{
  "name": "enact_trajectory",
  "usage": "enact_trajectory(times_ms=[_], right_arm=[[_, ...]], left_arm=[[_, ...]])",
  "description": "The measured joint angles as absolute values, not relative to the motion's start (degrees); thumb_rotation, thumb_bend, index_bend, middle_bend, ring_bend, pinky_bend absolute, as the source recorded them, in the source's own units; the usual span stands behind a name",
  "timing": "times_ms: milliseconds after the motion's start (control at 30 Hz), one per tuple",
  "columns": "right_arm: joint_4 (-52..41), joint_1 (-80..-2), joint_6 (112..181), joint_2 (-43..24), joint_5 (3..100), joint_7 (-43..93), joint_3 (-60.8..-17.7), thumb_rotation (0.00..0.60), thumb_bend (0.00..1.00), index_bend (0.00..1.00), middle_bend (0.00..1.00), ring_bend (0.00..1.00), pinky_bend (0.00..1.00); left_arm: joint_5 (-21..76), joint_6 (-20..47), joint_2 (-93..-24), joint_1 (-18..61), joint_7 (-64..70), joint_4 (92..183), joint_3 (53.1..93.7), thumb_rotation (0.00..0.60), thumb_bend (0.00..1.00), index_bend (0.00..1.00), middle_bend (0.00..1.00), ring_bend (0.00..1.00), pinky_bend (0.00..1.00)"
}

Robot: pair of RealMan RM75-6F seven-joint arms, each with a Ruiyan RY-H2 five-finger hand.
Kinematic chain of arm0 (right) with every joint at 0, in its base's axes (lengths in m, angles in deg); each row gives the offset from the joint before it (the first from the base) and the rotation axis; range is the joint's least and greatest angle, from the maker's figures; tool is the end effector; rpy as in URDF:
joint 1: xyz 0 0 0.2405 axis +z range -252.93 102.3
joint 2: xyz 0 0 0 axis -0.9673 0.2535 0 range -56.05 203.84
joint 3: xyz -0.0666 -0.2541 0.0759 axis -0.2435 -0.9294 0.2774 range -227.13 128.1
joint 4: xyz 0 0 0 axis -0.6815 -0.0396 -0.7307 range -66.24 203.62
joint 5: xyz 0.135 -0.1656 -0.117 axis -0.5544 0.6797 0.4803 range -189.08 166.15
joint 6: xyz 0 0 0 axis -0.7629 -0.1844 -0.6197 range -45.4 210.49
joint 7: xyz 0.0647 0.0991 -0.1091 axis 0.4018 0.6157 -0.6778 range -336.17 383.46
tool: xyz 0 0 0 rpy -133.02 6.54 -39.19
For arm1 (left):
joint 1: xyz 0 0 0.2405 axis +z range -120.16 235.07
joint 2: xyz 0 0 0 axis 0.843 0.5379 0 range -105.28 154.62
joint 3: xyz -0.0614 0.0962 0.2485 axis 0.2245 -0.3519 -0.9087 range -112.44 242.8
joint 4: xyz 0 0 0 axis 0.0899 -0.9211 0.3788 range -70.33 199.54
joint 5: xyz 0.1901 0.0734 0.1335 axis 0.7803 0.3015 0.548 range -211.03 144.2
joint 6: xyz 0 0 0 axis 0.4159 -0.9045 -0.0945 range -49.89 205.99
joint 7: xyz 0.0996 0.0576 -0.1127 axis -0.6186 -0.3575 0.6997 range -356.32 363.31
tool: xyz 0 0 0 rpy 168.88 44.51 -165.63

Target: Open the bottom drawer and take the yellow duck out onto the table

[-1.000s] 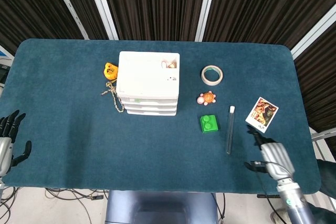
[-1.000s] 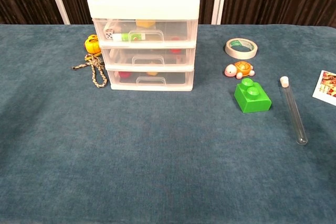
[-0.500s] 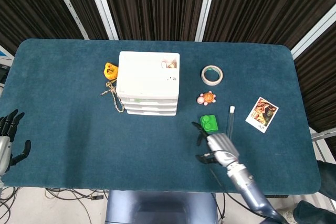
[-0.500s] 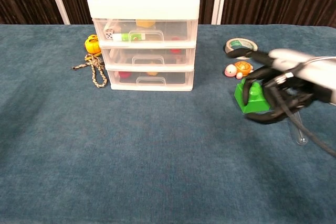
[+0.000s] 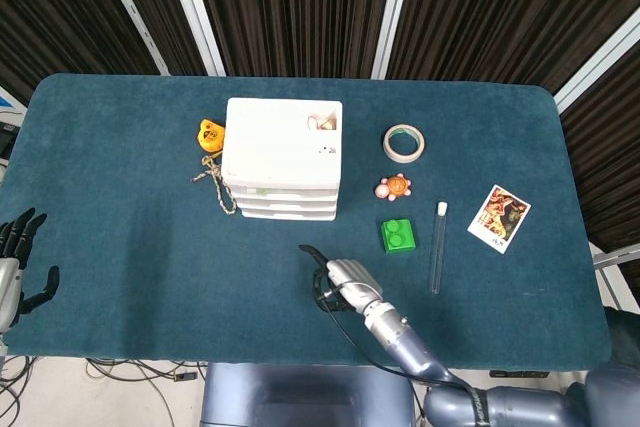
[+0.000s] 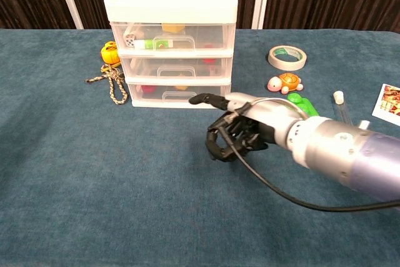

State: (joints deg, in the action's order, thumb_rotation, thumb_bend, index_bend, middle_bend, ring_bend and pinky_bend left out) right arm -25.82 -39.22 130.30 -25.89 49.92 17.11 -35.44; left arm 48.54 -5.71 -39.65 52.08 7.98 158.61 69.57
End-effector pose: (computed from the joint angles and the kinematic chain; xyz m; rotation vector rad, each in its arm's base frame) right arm -0.0866 -0.2956 -0.1253 1.8124 -1.6730 1.1753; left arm -0.3398 0.2108 0.1363 -1.2892 -1.0089 -0.9701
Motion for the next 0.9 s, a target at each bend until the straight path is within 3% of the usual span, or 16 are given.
enact_trajectory(times_ms=[367, 667, 900], right_arm=[[-17.6, -33.1, 129.3, -34.4, 41.4, 16.4, -31.4, 0.6, 0.62, 0.04, 0.7, 0.84, 1.0], [-15.0, -28.9, 124.5, -36.5, 30.5, 17.7, -28.0, 0.6, 0.62, 0.0, 0.71, 0.85, 1.0], [-11.0, -26.0, 121.8, -38.1, 28.2, 18.4, -27.9, 0.6, 0.62, 0.0, 0.73, 0.86, 1.0]], left_arm=[[47.9, -5.3, -39.6, 52.0, 7.8, 159.0, 69.7, 0.6, 0.48, 0.05, 0.0, 0.0, 0.0], [47.4, -4.8, -39.4, 51.9, 8.0, 159.3, 69.8, 0.6, 0.48, 0.05, 0.0, 0.0, 0.0], [47.2, -4.5, -39.3, 51.8, 8.1, 159.3, 69.7, 0.6, 0.48, 0.05, 0.0, 0.0, 0.0]])
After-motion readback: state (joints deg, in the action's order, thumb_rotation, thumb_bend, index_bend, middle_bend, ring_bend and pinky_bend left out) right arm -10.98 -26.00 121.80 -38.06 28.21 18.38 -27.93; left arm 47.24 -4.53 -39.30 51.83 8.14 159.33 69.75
